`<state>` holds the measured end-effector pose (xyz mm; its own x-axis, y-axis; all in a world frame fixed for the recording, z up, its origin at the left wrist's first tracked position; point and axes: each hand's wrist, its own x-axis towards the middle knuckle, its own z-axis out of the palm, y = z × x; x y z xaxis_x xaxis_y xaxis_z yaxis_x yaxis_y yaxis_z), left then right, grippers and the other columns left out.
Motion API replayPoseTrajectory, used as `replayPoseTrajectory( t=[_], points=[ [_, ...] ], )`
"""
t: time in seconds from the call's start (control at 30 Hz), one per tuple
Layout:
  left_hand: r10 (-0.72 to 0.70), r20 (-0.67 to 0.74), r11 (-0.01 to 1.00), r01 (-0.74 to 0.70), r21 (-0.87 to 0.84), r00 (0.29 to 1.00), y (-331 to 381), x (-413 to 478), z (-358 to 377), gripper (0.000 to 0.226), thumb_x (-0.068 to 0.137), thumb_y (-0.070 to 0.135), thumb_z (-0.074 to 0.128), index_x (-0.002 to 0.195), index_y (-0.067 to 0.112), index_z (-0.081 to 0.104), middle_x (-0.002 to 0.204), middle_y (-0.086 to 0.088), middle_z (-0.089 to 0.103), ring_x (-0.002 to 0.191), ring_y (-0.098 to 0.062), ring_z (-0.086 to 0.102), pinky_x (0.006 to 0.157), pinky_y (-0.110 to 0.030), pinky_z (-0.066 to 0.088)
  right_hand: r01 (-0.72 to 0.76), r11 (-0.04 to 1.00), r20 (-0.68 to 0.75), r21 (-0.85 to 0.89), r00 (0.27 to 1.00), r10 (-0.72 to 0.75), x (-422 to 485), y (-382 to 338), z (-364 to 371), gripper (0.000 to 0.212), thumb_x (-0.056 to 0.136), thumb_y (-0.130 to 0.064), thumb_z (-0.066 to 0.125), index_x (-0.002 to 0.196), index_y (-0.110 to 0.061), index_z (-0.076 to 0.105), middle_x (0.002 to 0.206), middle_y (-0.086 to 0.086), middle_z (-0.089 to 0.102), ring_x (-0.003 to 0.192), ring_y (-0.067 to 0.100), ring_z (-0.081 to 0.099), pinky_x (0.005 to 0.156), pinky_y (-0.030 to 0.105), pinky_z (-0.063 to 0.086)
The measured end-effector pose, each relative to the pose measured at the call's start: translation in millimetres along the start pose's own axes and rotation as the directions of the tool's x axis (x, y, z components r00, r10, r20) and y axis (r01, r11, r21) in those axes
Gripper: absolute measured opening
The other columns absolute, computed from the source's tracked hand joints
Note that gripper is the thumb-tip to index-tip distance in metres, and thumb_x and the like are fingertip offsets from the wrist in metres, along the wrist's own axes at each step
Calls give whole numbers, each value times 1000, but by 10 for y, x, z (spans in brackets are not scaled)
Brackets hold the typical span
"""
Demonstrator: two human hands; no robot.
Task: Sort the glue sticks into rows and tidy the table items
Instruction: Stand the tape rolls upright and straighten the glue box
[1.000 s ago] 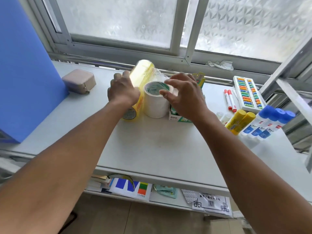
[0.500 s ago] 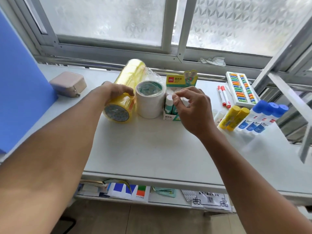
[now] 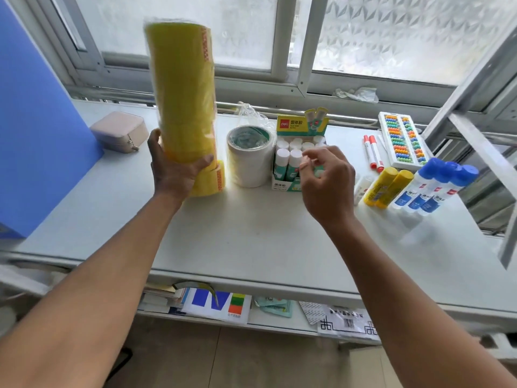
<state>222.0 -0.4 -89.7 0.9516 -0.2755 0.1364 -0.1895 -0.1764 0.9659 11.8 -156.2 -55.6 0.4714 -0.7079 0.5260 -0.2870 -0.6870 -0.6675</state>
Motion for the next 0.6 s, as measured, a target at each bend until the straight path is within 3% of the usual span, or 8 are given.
replayPoseTrajectory(
  t=[0.07, 0.2, 0.33, 0.43, 0.5, 0.53, 0.6],
  points=[
    [51, 11, 999, -51, 13, 999, -71, -131, -23, 112, 47, 43, 91, 137, 29, 25, 132, 4, 45, 118, -20, 50, 101, -45, 47, -99, 994, -35, -36, 995, 98, -22, 69, -123, 20, 89, -15, 59, 104, -8, 70, 104, 10, 69, 84, 21, 65, 72, 19, 41],
    [136, 24, 988, -137, 71, 990, -190, -311, -93, 119, 44, 50, 89, 139, 22, 22, 131, 6, 39, 117, -15, 46, 102, -43, 45, -256, 958, -3, -131, 966, 258, -102, 187, -206, 29, 89, -14, 60, 116, -5, 63, 98, 12, 74, 90, 27, 67, 75, 22, 41],
    [150, 27, 984, -152, 98, 988, -172, -346, -74, 122, 44, 57, 83, 142, 19, 22, 133, 6, 40, 119, -15, 45, 103, -45, 43, -254, 952, 58, -171, 962, 267, -196, 276, -119, 42, 90, -17, 63, 130, -8, 54, 99, 12, 75, 94, 31, 70, 84, 37, 53],
    [168, -87, 944, -135, 300, 982, -146, -498, -11, 122, 57, 57, 83, 150, 18, 15, 152, -6, 29, 138, -27, 32, 111, -54, 29, -178, 962, 36, -206, 981, 189, -135, 309, -98, 52, 89, -17, 68, 136, -12, 47, 105, 13, 73, 97, 32, 68, 84, 39, 54],
    [369, -233, 865, -242, 439, 900, -102, -763, 80, 105, 70, 50, 78, 149, 9, 23, 148, -20, 31, 138, -33, 28, 108, -53, 26, -115, 960, 35, -257, 991, 128, -36, 336, -121, 50, 88, -16, 69, 134, -13, 50, 108, 15, 69, 99, 32, 66, 82, 38, 53],
    [533, -216, 776, -372, 509, 818, -77, -915, 150, 88, 76, 45, 74, 143, 5, 33, 141, -24, 39, 133, -35, 33, 105, -50, 28, -92, 954, 47, -287, 993, 110, 18, 344, -135, 46, 88, -15, 68, 131, -13, 54, 108, 15, 67, 98, 32, 65, 81, 37, 52],
    [738, 56, 543, -640, 543, 673, -71, -1148, 343, 55, 83, 31, 67, 128, 4, 51, 123, -22, 56, 119, -36, 47, 97, -46, 35, -57, 941, 78, -334, 993, 88, 122, 364, -160, 37, 88, -14, 68, 125, -13, 62, 108, 15, 65, 97, 32, 64, 80, 36, 51]
  ],
)
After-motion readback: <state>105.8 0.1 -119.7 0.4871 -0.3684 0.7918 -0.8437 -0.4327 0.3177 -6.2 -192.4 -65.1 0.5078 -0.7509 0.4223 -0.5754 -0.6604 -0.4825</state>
